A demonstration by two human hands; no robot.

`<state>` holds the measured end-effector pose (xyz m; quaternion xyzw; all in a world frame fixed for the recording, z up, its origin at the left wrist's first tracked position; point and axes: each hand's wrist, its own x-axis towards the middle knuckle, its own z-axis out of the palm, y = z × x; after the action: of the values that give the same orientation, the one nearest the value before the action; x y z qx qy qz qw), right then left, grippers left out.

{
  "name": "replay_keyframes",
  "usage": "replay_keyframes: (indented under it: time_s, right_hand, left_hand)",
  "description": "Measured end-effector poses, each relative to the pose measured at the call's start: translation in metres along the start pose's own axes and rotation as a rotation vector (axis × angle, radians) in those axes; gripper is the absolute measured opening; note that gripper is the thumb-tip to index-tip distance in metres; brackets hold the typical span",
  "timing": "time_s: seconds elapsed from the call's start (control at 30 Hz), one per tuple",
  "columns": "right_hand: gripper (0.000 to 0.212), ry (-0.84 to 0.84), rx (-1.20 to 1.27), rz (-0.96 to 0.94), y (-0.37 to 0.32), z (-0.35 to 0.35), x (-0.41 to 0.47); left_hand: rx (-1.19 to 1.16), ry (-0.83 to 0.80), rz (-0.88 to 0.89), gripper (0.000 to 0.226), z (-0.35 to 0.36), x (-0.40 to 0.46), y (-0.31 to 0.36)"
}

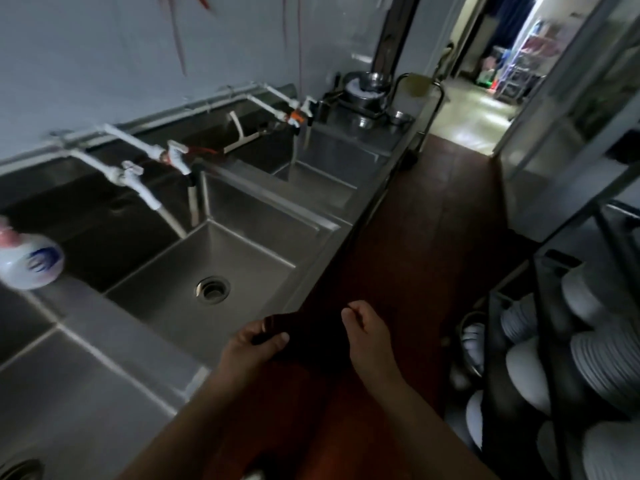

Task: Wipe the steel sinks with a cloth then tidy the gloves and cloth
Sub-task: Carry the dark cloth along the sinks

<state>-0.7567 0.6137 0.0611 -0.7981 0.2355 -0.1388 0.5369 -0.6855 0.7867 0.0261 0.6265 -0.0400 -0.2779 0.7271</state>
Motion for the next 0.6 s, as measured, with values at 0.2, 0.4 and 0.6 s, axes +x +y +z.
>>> replay_keyframes:
  time_s: [0.2, 0.4, 0.6]
  right_hand:
    - [0.015, 0.09, 0.011, 0.036, 0.002, -0.02, 0.094]
    - [0.013, 0.083, -0.01, 0.055, 0.025, -0.031, 0.185]
    - [0.015, -0.091, -0.032, 0.026, 0.058, -0.036, 0.302]
  left_hand:
    - [-0.049, -0.048, -0.017, 0.01, 0.038, 0.102, 0.035]
    - [-0.008, 0.077, -0.006, 0.01, 0.065, 0.18, 0.036]
    - [0.159, 0.281, 0.011, 0.012, 0.093, 0.267, 0.028]
